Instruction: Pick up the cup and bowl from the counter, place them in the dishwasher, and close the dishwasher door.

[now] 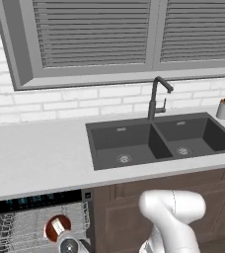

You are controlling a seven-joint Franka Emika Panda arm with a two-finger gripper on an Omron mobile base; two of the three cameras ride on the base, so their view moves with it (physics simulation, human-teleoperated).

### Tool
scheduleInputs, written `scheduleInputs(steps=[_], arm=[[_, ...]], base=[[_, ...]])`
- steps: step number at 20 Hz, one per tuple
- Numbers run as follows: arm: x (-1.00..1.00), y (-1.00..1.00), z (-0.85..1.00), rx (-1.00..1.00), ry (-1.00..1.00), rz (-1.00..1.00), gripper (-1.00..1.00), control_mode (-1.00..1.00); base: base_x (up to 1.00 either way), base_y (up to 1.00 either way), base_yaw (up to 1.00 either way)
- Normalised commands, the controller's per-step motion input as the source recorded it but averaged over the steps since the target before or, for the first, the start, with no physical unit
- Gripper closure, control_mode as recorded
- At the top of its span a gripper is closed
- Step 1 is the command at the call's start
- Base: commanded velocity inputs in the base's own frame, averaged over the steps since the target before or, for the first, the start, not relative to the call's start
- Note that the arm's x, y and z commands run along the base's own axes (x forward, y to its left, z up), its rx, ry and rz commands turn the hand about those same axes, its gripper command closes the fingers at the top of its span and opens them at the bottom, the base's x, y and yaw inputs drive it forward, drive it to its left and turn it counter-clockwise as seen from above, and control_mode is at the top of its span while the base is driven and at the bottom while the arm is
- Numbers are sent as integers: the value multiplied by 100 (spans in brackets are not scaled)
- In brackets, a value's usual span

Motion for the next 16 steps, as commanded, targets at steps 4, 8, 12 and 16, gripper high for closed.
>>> scheduleInputs(steps=[4, 8, 12, 16], arm=[[64, 0, -12, 0, 0, 0, 100, -100], [55, 0, -19, 0, 0, 1, 100, -100], [56, 0, -38, 0, 0, 1, 100, -100], [53, 0, -37, 0, 0, 0, 100, -100]], base=[[0, 0, 0], [0, 0, 0], [0, 0, 0], [0, 0, 0]])
